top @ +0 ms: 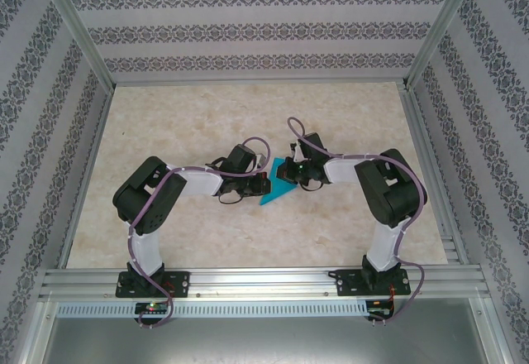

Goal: Fold a paper plane with a square sheet of paper (pick it up from the middle)
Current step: Fourth fold the wing at the center of the table.

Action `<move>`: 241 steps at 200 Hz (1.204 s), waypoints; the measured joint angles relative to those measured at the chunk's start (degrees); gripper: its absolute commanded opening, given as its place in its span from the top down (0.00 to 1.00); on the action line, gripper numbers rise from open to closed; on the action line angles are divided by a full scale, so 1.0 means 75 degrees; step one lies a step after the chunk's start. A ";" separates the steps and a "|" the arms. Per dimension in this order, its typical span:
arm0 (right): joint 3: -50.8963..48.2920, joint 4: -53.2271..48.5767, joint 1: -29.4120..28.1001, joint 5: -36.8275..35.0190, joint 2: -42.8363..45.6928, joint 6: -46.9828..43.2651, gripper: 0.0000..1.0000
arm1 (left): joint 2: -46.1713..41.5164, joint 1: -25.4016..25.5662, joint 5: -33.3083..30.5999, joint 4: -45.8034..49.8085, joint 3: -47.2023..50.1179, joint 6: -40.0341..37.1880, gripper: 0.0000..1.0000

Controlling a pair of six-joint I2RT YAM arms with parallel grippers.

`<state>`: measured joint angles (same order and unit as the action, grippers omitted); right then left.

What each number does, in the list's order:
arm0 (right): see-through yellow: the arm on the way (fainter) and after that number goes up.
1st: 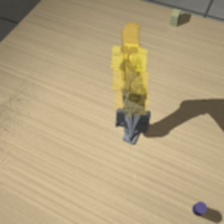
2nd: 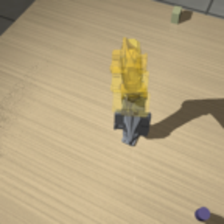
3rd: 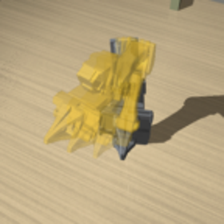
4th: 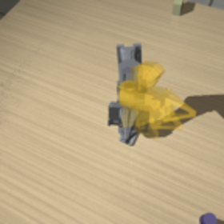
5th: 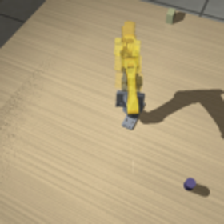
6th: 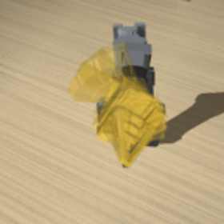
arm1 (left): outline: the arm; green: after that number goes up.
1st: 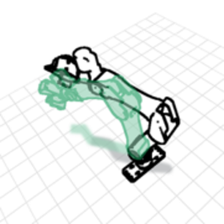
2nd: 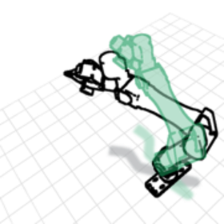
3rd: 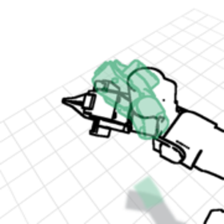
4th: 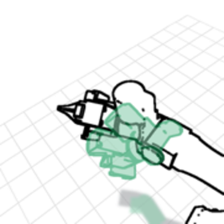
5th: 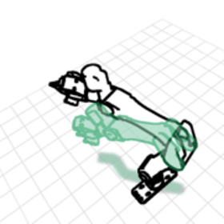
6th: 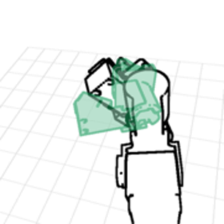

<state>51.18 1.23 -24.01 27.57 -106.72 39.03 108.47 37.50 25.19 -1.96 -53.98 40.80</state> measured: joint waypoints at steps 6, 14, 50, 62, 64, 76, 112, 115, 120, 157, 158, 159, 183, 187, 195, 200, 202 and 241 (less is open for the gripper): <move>0.0017 -0.0009 0.0114 0.0006 -0.0012 0.0000 1.00 | 0.0000 0.0000 0.0000 0.0000 0.0000 0.0000 1.00; 0.0047 -0.0017 0.0321 0.0017 -0.0035 0.0000 1.00 | 0.0003 0.0000 0.0003 0.0000 0.0000 0.0000 1.00; 0.0254 -0.0114 0.1239 -0.0224 -0.0102 0.0006 1.00 | 0.0003 0.0000 0.0003 0.0000 0.0000 0.0000 1.00; 0.0376 -0.0227 0.1425 -0.0425 -0.0111 0.0003 1.00 | 0.0003 0.0000 0.0003 0.0000 0.0000 0.0000 1.00; 0.0396 -0.0248 0.1457 -0.0466 -0.0111 0.0003 1.00 | 0.0003 0.0000 0.0006 0.0000 0.0000 0.0000 1.00; 0.0510 -0.0306 0.1571 -0.0577 -0.0105 0.0003 1.00 | 0.0003 0.0000 0.0003 0.0000 0.0000 -0.0003 1.00; 0.0434 -0.0338 0.1314 -0.0612 0.0329 0.0006 1.00 | 0.0012 0.0000 0.0009 0.0017 -0.0017 -0.0029 1.00; 0.0411 -0.0335 0.1268 -0.0609 0.0399 0.0006 1.00 | 0.0012 0.0000 0.0012 0.0020 -0.0020 -0.0032 1.00; 0.0379 -0.0335 0.1189 -0.0609 0.0513 0.0006 1.00 | 0.0017 0.0000 0.0012 0.0032 -0.0029 -0.0032 1.00; 0.0347 -0.0271 0.0493 -0.0460 0.0682 0.0058 1.00 | 0.0032 0.0000 0.0035 0.0076 -0.0061 -0.0050 1.00; 0.0347 -0.0271 0.0484 -0.0460 0.0676 0.0058 1.00 | 0.0032 0.0000 0.0035 0.0076 -0.0061 -0.0052 1.00; 0.0347 -0.0271 0.0475 -0.0458 0.0670 0.0061 1.00 | 0.0032 0.0000 0.0035 0.0076 -0.0061 -0.0052 1.00; 0.0350 -0.0280 0.0286 -0.0382 0.0294 0.0111 1.00 | 0.0032 0.0000 0.0038 0.0079 -0.0061 -0.0058 1.00; 0.0353 -0.0289 0.0289 -0.0388 0.0221 0.0122 1.00 | 0.0032 0.0000 0.0038 0.0079 -0.0061 -0.0058 1.00; 0.0373 -0.0338 0.0323 -0.0388 0.0055 0.0152 1.00 | 0.0032 0.0000 0.0038 0.0079 -0.0061 -0.0058 1.00; 0.0388 -0.0364 0.0353 -0.0393 -0.0023 0.0160 1.00 | 0.0032 0.0000 0.0038 0.0079 -0.0061 -0.0058 1.00; 0.0393 -0.0376 0.0367 -0.0393 -0.0064 0.0175 1.00 | 0.0032 0.0000 0.0038 0.0079 -0.0061 -0.0058 1.00; 0.0536 -0.0420 0.0813 -0.0350 -0.0230 0.0259 1.00 | 0.0032 0.0000 0.0055 0.0079 -0.0061 -0.0058 1.00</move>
<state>55.20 -1.91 -17.91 24.95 -108.44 40.97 108.71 37.50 25.61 -1.37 -54.43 40.36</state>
